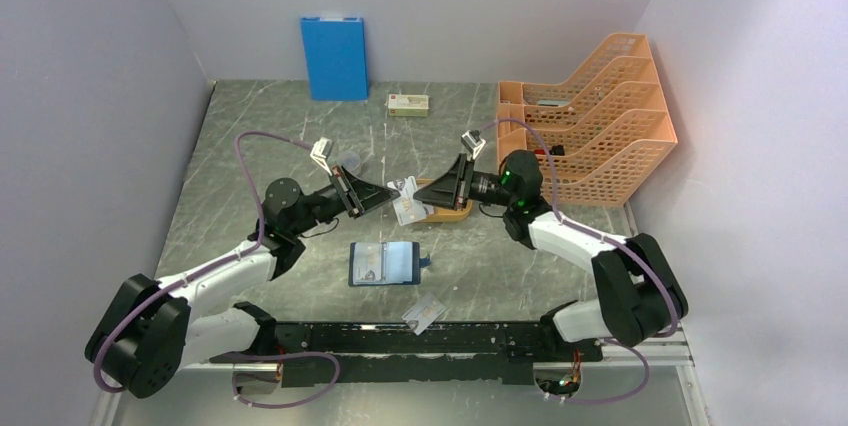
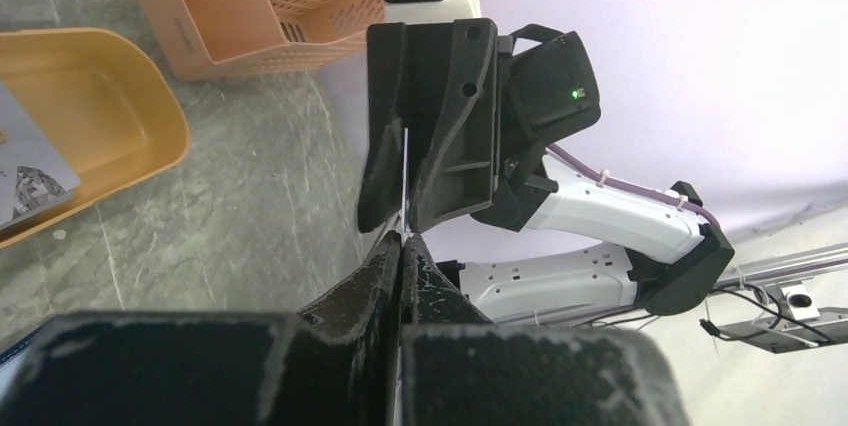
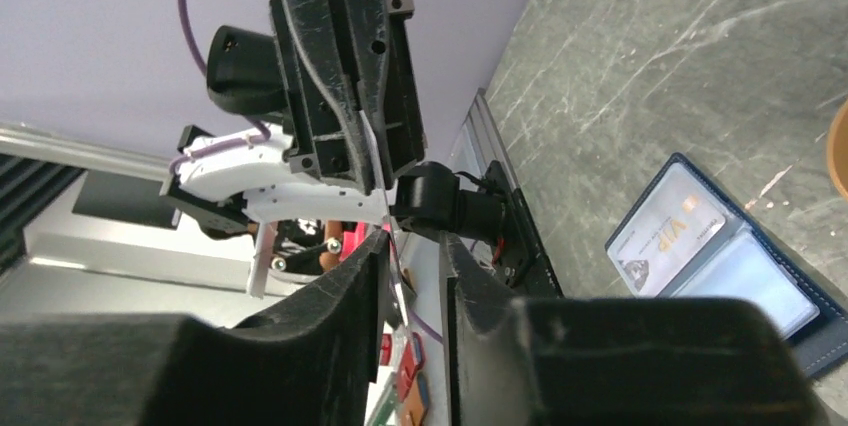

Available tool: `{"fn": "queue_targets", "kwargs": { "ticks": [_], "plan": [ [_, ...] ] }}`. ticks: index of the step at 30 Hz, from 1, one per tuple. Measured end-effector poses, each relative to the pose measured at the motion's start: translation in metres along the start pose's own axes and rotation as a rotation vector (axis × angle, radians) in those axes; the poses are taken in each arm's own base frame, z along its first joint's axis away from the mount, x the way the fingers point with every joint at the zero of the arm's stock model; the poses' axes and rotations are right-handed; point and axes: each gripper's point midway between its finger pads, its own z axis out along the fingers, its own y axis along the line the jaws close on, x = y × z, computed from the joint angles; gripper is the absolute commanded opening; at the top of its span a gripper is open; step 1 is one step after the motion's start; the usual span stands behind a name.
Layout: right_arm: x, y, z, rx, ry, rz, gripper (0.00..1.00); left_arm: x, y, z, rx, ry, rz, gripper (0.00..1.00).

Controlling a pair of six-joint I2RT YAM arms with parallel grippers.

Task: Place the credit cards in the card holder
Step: Pick up the credit card from the storage box.

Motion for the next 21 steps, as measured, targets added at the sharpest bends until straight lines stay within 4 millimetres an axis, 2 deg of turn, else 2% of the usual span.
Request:
{"fn": "queue_targets", "kwargs": {
  "ticks": [2,4,7,11,12,16,18,21],
  "plan": [
    [0.002,0.007,-0.002,-0.016,0.006,-0.017,0.11,0.002,-0.001,-0.001,0.006,0.011,-0.003,0.05],
    [0.005,0.014,-0.004,-0.038,0.016,-0.032,0.04,0.004,-0.002,-0.002,0.011,0.018,-0.004,0.05],
    [0.009,0.022,-0.004,-0.063,0.032,-0.045,0.00,0.006,-0.005,-0.003,0.022,0.032,-0.004,0.05],
    [0.019,0.028,-0.002,-0.066,0.055,-0.064,0.00,0.006,-0.009,-0.006,0.036,0.042,0.001,0.05],
    [0.021,0.030,-0.001,-0.064,0.061,-0.070,0.00,0.006,-0.010,-0.007,0.039,0.044,0.004,0.08],
    [0.028,0.037,-0.001,-0.039,0.060,-0.112,0.00,0.008,-0.013,-0.011,0.033,0.052,0.032,0.48],
    [0.030,0.041,-0.003,-0.009,0.048,-0.146,0.00,0.012,-0.008,-0.014,0.002,0.065,0.050,0.58],
    [0.029,0.048,-0.010,0.032,0.011,-0.205,0.00,0.013,-0.002,-0.021,-0.069,0.078,0.089,0.65]
  ]
}}
